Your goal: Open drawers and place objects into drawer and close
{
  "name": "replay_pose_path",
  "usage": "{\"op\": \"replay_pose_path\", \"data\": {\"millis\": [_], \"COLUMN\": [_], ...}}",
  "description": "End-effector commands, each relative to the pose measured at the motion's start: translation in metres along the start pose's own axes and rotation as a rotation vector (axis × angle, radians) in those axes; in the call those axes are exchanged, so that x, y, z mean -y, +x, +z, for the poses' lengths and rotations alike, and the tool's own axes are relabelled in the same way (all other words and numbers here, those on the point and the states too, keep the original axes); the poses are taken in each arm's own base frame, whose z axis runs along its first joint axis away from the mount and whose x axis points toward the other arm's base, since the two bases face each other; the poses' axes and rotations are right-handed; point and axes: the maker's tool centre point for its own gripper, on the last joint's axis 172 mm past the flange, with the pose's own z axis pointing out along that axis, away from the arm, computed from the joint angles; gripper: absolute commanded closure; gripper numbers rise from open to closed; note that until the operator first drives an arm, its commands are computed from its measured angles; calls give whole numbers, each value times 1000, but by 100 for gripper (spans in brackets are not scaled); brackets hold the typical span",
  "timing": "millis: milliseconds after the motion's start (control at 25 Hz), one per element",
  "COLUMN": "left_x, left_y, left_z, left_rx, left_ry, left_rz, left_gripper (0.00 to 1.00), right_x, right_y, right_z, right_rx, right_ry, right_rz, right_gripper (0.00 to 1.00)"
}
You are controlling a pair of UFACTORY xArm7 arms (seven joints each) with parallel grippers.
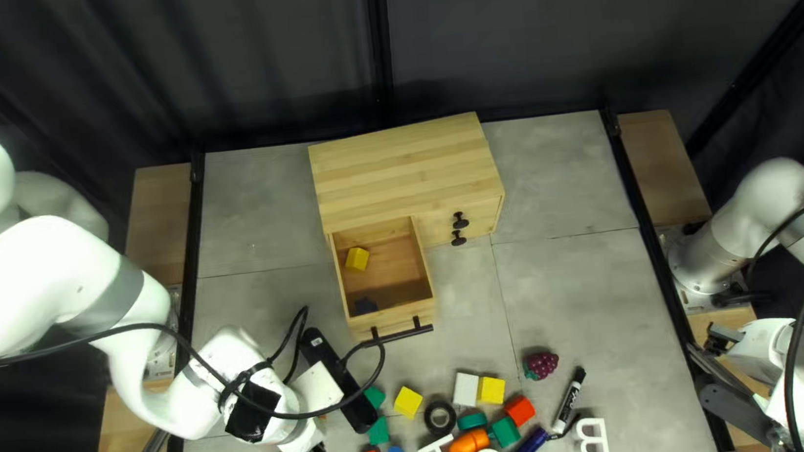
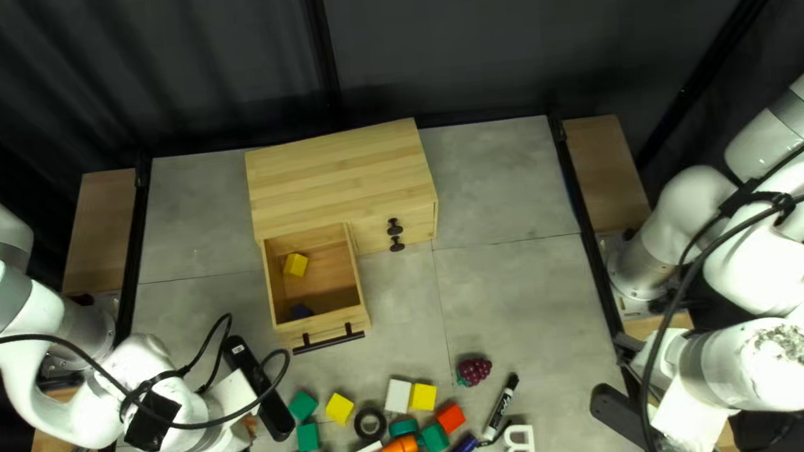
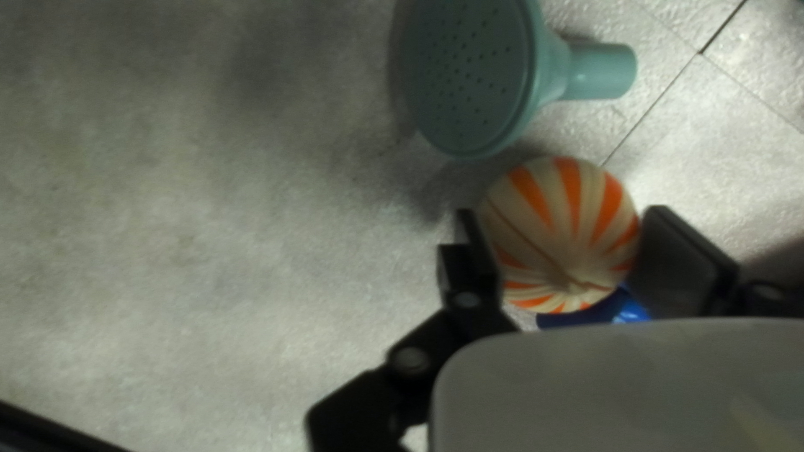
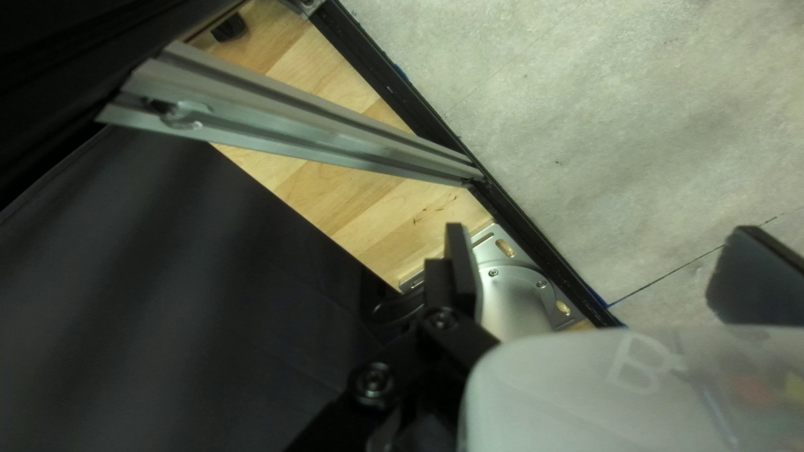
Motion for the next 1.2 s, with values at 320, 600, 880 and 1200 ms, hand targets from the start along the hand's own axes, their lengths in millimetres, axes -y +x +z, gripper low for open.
{"op": "replay_pose_path", "data": {"millis": [320, 600, 880, 1200], "left_x": [22, 22, 60, 83], "left_y": [80, 172, 225, 220], "left_z": [-152, -206, -173, -152], "left_rx": [-169, -313, -327, -306], "left_ry": [119, 200, 263, 272], "left_rz": [91, 198, 208, 217], "left_gripper": [90, 54, 51, 0], "right_x": [0, 0, 0, 0], "right_y": [0, 0, 0, 0], "right_z": [0, 0, 0, 0], "right_rx": [0, 0, 0, 0], "right_ry": [0, 0, 0, 0], "right_rz": [0, 0, 0, 0], "right_gripper": [0, 0, 0, 0]}}
